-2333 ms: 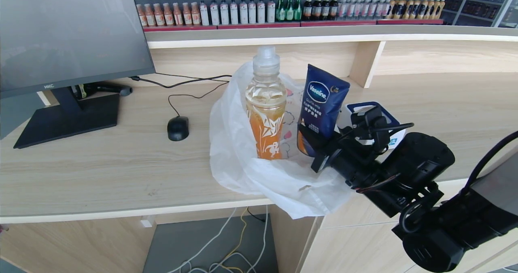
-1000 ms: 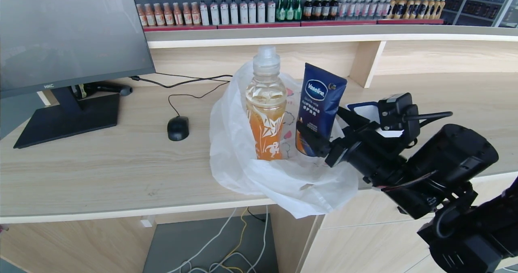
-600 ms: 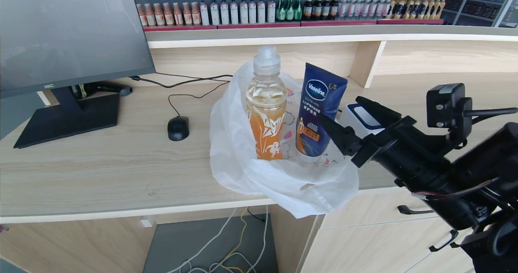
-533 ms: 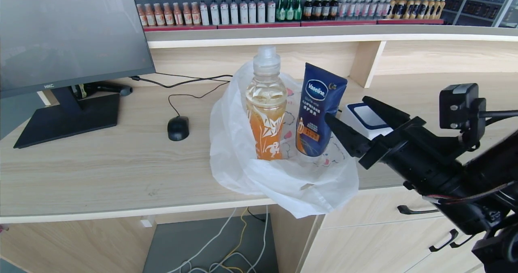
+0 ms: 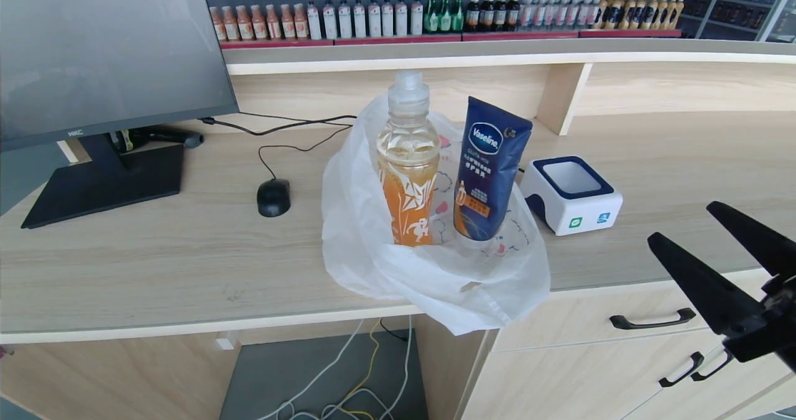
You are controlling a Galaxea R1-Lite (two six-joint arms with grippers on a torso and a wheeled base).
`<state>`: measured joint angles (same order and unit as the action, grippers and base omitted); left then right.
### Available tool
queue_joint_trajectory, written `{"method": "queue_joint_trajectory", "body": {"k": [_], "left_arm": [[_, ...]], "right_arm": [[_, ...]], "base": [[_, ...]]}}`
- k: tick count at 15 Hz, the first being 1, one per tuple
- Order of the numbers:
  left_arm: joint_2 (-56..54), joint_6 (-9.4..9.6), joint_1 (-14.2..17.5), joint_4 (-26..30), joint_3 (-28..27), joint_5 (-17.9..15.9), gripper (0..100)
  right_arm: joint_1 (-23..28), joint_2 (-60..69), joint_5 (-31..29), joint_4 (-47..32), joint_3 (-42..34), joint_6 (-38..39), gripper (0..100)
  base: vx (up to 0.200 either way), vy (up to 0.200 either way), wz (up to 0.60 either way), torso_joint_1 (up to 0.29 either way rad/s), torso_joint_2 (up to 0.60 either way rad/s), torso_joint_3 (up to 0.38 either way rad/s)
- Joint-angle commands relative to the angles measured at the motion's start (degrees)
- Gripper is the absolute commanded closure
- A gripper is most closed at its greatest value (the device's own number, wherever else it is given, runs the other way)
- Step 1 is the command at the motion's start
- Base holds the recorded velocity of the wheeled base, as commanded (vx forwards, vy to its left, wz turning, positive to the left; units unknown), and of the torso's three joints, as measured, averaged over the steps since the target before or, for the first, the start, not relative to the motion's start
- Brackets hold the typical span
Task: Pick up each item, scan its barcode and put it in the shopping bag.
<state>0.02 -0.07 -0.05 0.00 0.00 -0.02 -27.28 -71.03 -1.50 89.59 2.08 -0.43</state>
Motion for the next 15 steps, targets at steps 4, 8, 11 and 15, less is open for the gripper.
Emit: {"method": "queue_joint_trajectory", "body": {"k": [4,8,11,15], "left_arm": [[0.0,-0.01,0.0,0.0,0.0,0.0,0],[0.0,0.07,0.0,0.0,0.0,0.0,0],[0.0,0.07,0.0,0.0,0.0,0.0,0],[0.0,0.07,0.0,0.0,0.0,0.0,0]], "right_arm": [[1.2,27.1,-4.2,-28.2,-2.1,1.7,0],[-1.5,37.3,-3.9,-46.9,-2.1,0.7,0],[-4.8,41.8,-3.9,-59.2,-2.1,-3.0,0],[-5.2,52.5,-3.9,-73.9,-2.1,-3.3,0]], "base": [[0.0,0.0,0.0,0.0,0.0,0.0],[0.0,0.0,0.0,0.0,0.0,0.0],[0.0,0.0,0.0,0.0,0.0,0.0],[0.0,0.0,0.0,0.0,0.0,0.0]]}}
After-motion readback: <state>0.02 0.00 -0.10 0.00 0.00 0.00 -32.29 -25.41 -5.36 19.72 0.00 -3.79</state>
